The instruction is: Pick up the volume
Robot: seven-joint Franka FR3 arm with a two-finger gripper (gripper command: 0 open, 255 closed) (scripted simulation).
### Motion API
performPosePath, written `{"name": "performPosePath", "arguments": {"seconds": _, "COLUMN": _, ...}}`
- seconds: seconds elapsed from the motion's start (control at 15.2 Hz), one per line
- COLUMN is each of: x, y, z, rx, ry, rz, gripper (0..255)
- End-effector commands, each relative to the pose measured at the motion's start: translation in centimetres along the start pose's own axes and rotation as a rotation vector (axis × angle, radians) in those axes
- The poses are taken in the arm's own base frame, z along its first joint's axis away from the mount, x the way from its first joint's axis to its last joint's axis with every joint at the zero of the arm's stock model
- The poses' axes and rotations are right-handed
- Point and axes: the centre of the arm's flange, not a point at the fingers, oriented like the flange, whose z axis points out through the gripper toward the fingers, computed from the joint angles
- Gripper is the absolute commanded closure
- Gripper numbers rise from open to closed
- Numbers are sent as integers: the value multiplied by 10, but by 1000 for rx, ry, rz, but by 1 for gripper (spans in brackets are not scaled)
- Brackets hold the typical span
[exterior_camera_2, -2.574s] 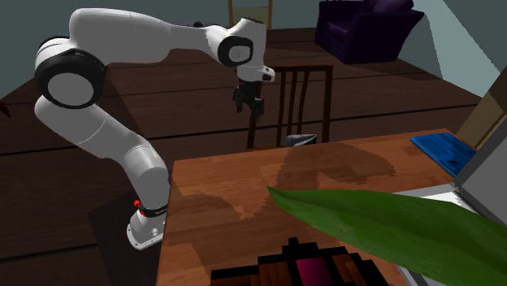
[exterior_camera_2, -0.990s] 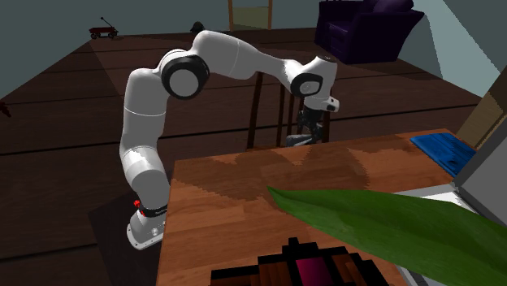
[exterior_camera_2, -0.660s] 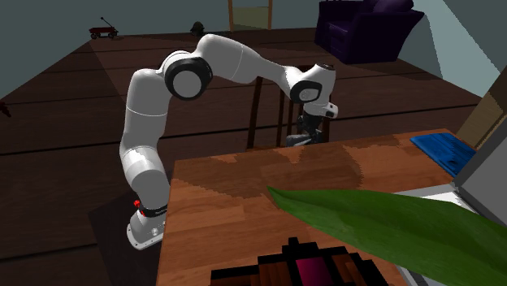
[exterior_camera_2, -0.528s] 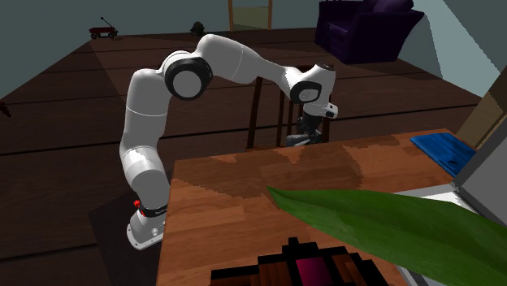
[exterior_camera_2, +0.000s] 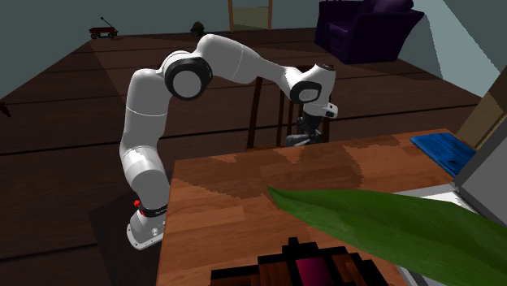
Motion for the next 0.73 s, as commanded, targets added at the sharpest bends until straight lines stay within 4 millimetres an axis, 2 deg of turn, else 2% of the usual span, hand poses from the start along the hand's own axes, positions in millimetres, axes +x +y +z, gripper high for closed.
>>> {"name": "performPosePath", "arguments": {"seconds": 0.0, "x": 0, "y": 0, "z": 2, "rx": 0, "ry": -2, "rz": 1, "gripper": 255}}
{"name": "performPosePath", "arguments": {"seconds": 0.66, "x": -3, "y": -1, "z": -51, "rx": 0, "ry": -2, "rz": 1, "gripper": 255}}
